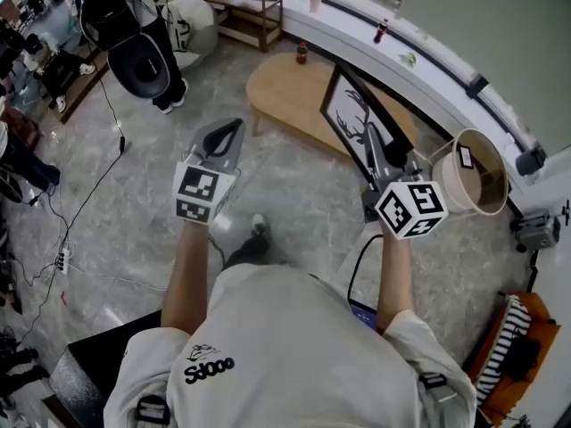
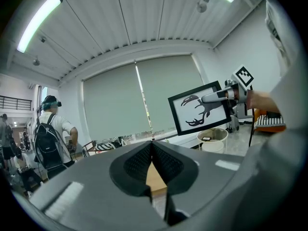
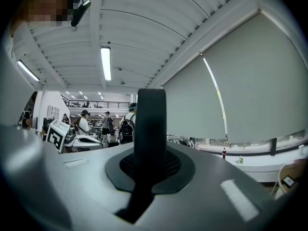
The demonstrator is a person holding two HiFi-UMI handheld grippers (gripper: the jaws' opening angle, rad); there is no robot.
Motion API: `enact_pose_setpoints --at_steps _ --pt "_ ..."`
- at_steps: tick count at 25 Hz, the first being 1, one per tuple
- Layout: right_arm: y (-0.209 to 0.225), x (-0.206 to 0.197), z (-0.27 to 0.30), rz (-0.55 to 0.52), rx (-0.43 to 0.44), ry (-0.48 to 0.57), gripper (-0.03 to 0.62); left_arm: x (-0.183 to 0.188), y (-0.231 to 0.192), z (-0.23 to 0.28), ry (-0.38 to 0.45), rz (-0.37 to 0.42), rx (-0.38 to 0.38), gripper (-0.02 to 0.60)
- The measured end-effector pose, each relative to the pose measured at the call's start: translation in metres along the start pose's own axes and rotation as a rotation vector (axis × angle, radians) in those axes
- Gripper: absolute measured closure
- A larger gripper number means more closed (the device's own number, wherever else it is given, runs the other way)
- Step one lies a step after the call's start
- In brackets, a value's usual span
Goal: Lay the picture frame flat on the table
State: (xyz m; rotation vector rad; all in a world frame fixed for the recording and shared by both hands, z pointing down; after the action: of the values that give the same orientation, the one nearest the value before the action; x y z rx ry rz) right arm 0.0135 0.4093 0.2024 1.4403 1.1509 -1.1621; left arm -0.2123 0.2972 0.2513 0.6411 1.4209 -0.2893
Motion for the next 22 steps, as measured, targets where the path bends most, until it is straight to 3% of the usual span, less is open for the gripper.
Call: enact_pose_setpoints --at_steps 7,22 --pt "0.054 -0.008 0.051 0.000 0.008 -0.023 0.582 -0.007 -0.020 0.074 -0.013 -0.026 0.000 0.571" --pt "0.114 -0.012 0.202 0.005 -0.002 -0.028 0.582 -0.027 -0.126 0.210 -0.010 -0.035 -0.015 0.571"
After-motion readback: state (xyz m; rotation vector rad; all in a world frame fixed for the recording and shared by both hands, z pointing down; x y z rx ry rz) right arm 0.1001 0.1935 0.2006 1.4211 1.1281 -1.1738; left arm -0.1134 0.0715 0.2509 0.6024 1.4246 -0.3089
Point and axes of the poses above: the fingertips, and each gripper's own axes: z forward along the fingers, y to its right, x out of its top, the point moved 2 cm from there along -z, backward along the fingers, and after that the axes turned 9 degrees about y, right-handed, at the moved point
